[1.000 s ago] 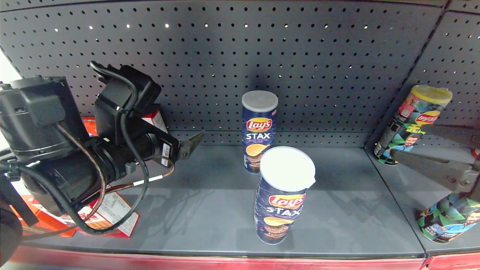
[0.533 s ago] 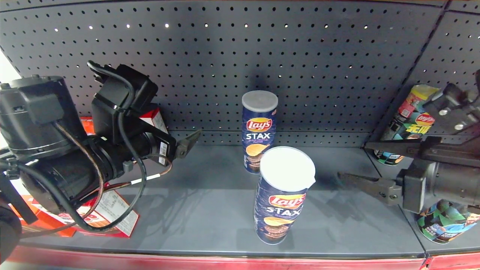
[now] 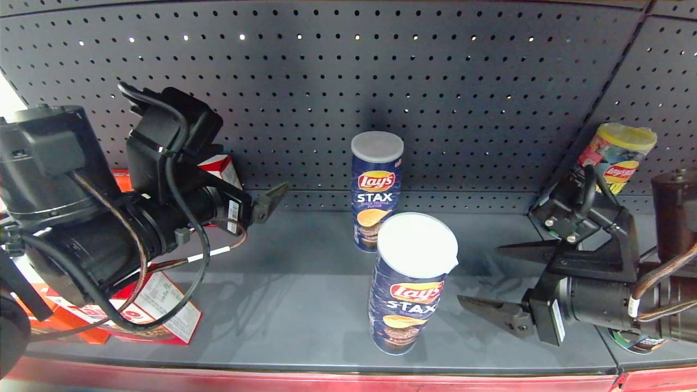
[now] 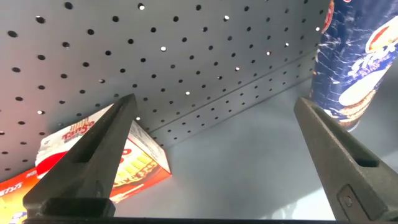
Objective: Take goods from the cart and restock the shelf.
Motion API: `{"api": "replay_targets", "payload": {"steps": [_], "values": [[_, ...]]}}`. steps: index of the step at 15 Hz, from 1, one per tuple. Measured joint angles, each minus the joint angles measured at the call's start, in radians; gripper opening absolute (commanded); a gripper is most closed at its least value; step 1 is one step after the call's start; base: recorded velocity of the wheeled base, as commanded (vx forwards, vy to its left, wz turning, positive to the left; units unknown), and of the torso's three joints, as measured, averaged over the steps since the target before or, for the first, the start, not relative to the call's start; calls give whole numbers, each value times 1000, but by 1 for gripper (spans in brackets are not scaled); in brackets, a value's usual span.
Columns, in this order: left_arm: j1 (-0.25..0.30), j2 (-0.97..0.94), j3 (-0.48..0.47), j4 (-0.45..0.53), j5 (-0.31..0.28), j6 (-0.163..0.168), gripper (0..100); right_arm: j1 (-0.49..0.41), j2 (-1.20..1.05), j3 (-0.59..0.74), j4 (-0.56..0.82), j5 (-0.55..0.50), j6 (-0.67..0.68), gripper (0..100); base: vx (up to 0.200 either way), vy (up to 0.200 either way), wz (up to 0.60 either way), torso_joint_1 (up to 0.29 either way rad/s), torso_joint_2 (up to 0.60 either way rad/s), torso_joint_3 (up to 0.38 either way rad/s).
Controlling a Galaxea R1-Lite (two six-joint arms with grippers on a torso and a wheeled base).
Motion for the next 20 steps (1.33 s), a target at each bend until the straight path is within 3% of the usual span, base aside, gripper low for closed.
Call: {"api": "replay_targets", "payload": {"steps": [20], "values": [[0,11,-8,-10,0,0,100,55,168,-72,-15,-22,0,100,0,0,0,0,0,0]]}}
